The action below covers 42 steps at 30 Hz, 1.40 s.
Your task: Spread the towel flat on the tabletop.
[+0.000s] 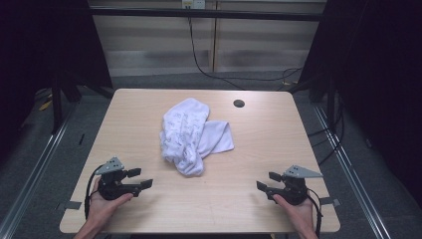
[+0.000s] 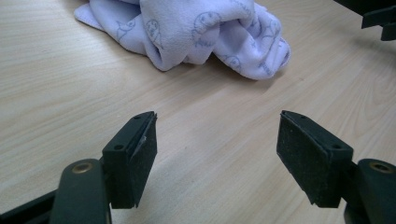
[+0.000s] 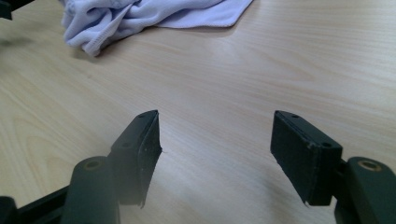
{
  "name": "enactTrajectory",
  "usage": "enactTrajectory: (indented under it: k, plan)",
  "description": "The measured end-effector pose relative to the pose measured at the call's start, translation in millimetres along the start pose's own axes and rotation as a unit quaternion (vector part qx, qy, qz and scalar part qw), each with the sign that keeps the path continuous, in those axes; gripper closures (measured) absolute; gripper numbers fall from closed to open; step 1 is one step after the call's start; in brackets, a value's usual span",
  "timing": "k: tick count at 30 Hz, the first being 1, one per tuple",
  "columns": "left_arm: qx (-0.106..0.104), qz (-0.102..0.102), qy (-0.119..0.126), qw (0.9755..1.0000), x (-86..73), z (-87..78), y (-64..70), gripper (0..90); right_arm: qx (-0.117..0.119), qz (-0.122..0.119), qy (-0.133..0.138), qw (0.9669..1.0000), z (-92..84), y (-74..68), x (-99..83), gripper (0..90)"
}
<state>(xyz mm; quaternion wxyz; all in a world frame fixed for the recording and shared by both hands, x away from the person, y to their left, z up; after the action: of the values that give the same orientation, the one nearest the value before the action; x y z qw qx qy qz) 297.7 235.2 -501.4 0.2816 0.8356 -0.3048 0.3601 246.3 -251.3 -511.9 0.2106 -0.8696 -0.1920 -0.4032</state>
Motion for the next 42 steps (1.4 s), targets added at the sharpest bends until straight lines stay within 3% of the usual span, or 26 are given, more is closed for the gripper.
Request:
enactTrajectory:
  k: [3,6,8,13,17,24,30,33,37,42]
  plan:
    - [-0.003,0.005,0.004,1.0000,0.4,0.2,0.1,33.2,0.005,0.000,-0.004,1.0000,0.2,-1.3,0.0,33.0]
    - [-0.002,0.005,0.006,1.0000,1.3,2.8,-0.6,35.6,0.025,0.004,-0.017,0.9995,3.1,-2.3,0.0,31.0]
    - [-0.004,0.005,0.008,0.9999,2.8,4.9,-0.7,37.8,0.027,-0.004,-0.016,0.9995,3.9,-5.8,2.2,33.2]
    - [-0.005,0.011,0.006,0.9999,3.1,5.2,1.7,37.0,0.066,-0.021,-0.008,0.9976,7.0,-18.9,10.4,40.0]
    - [-0.002,0.009,0.005,0.9999,3.2,4.5,0.8,33.2,0.086,-0.038,-0.020,0.9954,16.4,-32.1,21.7,42.5]
    - [0.002,0.007,0.007,0.9999,3.7,4.2,-3.6,32.0,0.125,-0.068,-0.032,0.9893,61.0,-45.3,54.0,42.4]
    - [0.005,0.008,0.003,0.9999,4.7,7.4,-5.1,32.0,0.113,-0.083,-0.040,0.9893,98.6,-44.0,76.6,41.4]
    - [0.004,0.011,0.003,0.9999,4.7,7.1,-4.4,31.9,0.119,-0.072,-0.039,0.9895,114.8,-39.8,92.7,40.4]
    - [0.003,0.008,0.004,1.0000,4.8,7.7,-5.2,31.8,0.111,-0.085,-0.049,0.9890,141.0,-36.8,112.3,40.6]
    - [0.003,0.009,0.003,1.0000,4.4,8.4,-5.5,31.6,0.115,-0.085,-0.054,0.9882,173.2,-44.3,120.7,39.7]
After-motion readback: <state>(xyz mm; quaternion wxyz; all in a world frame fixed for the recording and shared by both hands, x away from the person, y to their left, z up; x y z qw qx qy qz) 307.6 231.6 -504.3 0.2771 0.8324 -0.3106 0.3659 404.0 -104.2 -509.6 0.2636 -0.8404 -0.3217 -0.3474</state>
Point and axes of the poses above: each handheld gripper's, and its own axes: z roughly forward along the jaws, x roughly out of its top, y roughly to its right, the point moved 3 cm from there along z, roughly forward along the jaws, and after that the axes turned 3 degrees about -y, right-handed, at the moved point
